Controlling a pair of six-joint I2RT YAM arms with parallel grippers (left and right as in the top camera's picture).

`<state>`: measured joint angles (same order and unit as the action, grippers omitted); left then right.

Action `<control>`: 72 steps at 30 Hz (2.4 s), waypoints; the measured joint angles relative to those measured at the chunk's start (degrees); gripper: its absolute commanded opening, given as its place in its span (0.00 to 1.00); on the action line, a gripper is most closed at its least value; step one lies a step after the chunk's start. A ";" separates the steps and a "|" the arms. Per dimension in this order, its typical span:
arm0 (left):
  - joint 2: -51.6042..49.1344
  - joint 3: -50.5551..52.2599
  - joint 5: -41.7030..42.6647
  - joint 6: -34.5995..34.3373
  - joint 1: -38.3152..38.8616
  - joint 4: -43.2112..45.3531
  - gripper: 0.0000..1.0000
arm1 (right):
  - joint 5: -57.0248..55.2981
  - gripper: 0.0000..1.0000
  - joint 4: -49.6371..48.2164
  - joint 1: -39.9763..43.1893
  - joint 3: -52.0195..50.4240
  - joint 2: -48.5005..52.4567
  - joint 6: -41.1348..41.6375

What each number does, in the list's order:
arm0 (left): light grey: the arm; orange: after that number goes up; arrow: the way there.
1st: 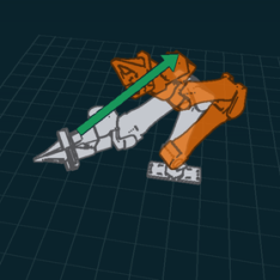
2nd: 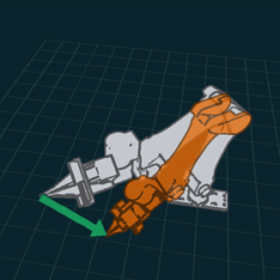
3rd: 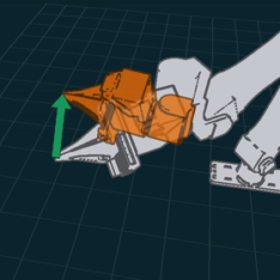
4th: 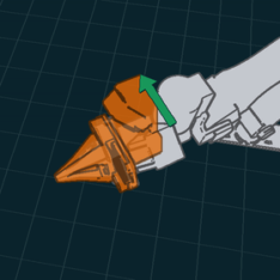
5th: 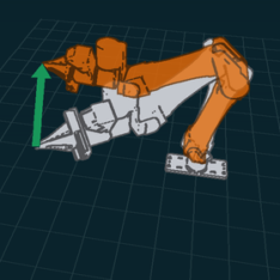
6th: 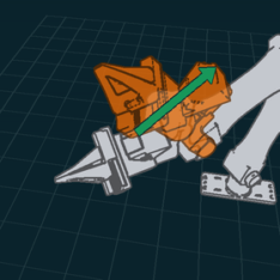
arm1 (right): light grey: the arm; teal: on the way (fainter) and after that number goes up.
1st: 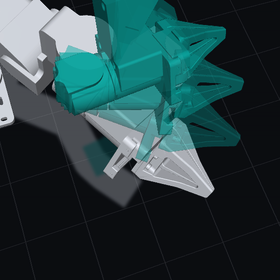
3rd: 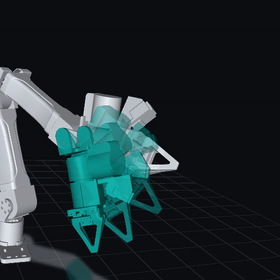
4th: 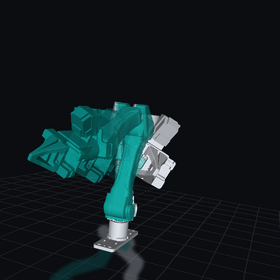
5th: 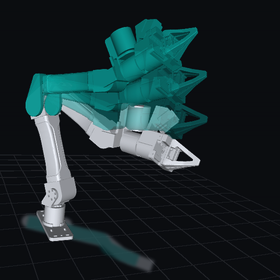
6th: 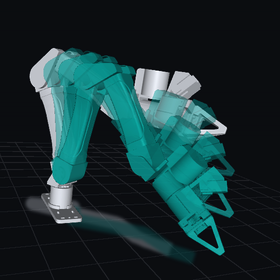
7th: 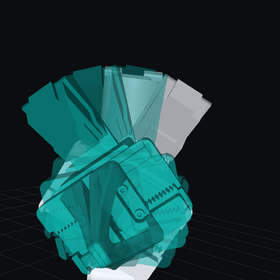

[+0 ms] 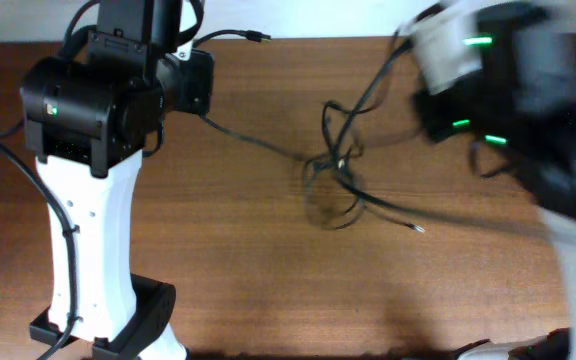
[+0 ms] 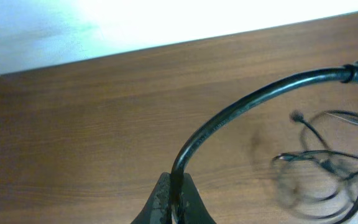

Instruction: Untangle cables

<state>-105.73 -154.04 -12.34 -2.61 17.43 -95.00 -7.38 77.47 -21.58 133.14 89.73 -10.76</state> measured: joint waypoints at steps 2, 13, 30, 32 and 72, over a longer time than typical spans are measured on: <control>0.00 -0.04 0.09 -0.09 -1.88 -0.13 0.00 | -3.43 0.04 2.56 3.67 16.50 -1.99 4.17; 0.28 -0.04 2.54 -0.09 -7.61 -1.57 0.00 | -0.24 0.04 -3.28 29.16 22.58 26.64 12.96; 0.35 -0.04 6.40 -0.09 -7.61 -1.75 0.00 | 4.20 0.04 -24.72 49.81 22.38 43.56 21.00; 0.35 -0.04 6.43 -0.09 -7.61 -1.68 0.00 | 4.24 0.04 -33.05 47.82 22.53 43.17 17.62; 0.42 -0.04 4.44 -0.33 -7.61 -0.09 0.00 | 18.49 0.99 19.32 16.00 23.78 39.67 -13.09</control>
<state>-105.32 -154.08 -7.90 -2.94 9.82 -95.09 11.11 96.79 -5.58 156.92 129.40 -23.86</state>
